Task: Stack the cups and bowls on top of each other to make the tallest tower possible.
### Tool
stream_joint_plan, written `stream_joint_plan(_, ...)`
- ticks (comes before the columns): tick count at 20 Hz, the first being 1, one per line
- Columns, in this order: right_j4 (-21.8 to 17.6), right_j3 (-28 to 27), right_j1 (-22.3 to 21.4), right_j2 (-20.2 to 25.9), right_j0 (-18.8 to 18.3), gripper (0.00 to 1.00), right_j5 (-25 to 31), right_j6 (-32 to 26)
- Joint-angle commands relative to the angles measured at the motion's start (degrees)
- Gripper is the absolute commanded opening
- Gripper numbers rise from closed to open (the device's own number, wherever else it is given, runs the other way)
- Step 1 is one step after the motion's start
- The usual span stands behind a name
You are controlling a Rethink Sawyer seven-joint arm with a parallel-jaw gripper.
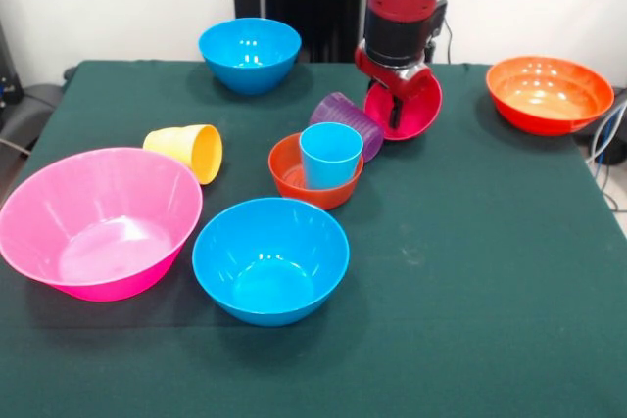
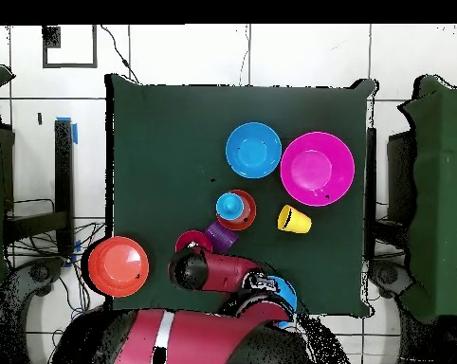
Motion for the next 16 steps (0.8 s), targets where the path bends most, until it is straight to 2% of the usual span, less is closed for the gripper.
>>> stream_joint_plan(1,5.64,0.02,5.50,15.76,-4.99,0.00,0.09,9.07)
stream_joint_plan(5,7.33,6.22,-2.42,17.77,-5.87,0.00,4.64,10.20)
stream_joint_plan(7,8.59,8.35,-8.13,17.12,-5.24,0.00,9.63,10.13)
stream_joint_plan(11,12.18,12.12,-17.70,18.84,-6.35,0.00,19.66,9.84)
stream_joint_plan(14,12.64,11.75,-20.94,15.91,-4.52,0.00,23.35,8.66)
stream_joint_plan(16,11.22,10.26,-20.22,13.11,-3.04,0.00,22.61,7.14)
